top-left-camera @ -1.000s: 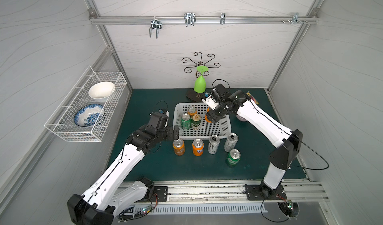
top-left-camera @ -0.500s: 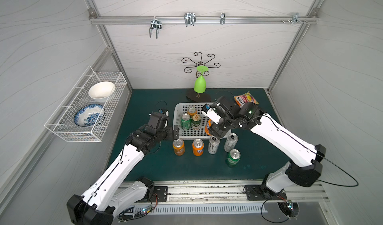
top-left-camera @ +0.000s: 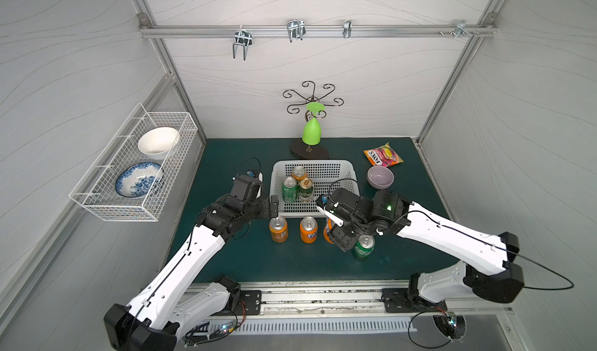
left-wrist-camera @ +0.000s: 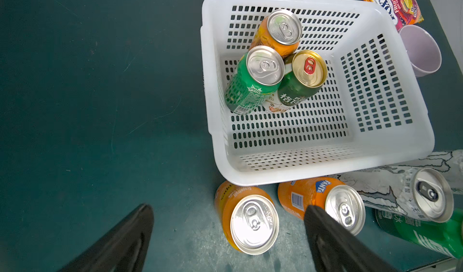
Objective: Take out the drinks from the basket
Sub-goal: Place the drink at the center of the board.
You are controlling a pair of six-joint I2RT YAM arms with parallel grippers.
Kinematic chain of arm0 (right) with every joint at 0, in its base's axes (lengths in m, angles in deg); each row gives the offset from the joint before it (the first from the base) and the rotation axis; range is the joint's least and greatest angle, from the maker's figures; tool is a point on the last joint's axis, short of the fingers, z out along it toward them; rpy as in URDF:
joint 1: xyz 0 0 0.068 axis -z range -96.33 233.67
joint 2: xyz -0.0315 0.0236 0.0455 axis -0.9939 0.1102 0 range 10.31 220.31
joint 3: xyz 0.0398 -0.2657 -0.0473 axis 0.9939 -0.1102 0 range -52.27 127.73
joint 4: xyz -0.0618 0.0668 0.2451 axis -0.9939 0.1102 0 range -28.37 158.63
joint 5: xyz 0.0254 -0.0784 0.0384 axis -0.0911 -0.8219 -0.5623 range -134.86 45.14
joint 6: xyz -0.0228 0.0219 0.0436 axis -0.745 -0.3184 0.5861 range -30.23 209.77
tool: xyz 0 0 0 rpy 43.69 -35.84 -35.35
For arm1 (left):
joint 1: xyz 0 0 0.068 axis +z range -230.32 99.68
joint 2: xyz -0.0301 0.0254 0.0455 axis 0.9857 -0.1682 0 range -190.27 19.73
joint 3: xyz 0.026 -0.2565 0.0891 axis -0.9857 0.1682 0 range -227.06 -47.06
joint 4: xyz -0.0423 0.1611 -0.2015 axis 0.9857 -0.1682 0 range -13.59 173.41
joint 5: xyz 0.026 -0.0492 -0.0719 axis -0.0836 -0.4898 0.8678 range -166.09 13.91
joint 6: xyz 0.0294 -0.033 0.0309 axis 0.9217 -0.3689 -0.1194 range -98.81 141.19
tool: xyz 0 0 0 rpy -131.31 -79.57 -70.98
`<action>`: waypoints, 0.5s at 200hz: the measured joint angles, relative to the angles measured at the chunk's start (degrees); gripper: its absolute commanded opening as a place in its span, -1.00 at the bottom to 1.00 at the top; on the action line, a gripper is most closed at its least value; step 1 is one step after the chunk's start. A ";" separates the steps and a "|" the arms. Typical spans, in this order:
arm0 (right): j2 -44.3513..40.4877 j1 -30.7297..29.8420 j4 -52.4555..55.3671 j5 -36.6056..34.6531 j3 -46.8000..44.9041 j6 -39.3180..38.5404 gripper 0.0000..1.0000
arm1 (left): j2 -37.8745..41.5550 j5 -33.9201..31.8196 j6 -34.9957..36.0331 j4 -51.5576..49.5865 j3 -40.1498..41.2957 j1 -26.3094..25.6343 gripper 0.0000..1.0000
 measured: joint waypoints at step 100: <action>-1.55 -2.86 -8.87 1.77 -14.19 3.17 0.15 | 0.00 -0.20 0.00 -0.02 0.02 0.07 0.97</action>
